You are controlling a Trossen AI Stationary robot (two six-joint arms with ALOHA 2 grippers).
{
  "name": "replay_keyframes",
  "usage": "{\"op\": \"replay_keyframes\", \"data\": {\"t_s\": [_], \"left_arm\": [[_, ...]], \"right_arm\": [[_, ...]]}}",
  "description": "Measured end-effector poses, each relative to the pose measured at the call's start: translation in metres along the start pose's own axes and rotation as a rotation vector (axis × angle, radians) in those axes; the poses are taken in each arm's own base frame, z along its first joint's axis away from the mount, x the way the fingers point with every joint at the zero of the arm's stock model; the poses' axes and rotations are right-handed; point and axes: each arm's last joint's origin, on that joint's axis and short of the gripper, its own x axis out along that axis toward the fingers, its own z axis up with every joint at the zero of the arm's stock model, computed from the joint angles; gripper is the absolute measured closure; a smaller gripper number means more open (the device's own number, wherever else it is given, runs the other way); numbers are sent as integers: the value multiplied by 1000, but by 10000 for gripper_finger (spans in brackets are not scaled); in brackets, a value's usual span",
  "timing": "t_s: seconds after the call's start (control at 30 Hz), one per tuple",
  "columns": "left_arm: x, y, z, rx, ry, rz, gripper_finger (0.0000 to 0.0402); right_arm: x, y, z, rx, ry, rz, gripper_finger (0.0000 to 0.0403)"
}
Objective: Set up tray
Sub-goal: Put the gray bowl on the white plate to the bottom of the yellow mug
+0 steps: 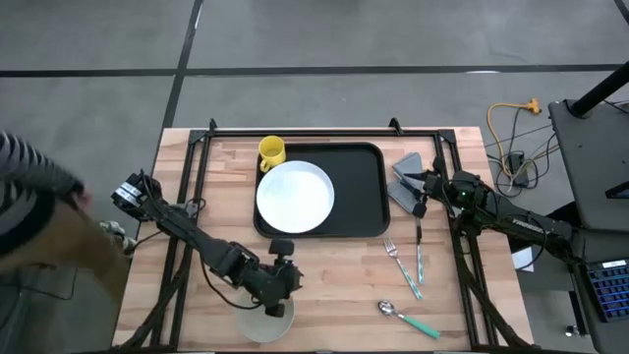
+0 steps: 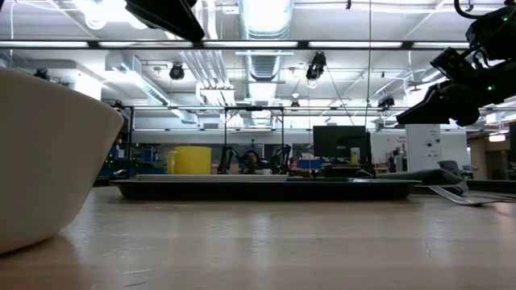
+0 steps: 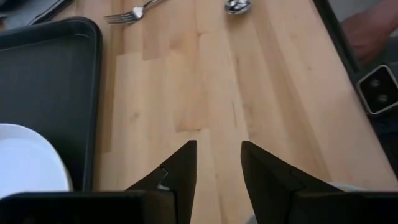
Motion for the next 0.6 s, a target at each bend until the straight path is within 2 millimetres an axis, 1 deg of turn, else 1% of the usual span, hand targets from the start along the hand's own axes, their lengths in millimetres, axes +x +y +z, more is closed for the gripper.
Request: {"op": "replay_keyframes", "data": {"t_s": [0.23, 0.33, 0.43, 0.6], "left_arm": [[-2, -6, -2, 1, -2, -14, 291], [-3, -8, -2, -32, -1, -22, 291], [-5, -14, -4, -66, 14, -69, 291], [-8, -21, -7, -83, 24, -91, 291]], "right_arm": [[0, 0, 0, 0, 0, 0, 280], [0, 0, 0, 0, 0, 0, 280], [0, 0, 0, 0, 0, 0, 280], [0, 0, 0, 0, 0, 0, 280]]}}
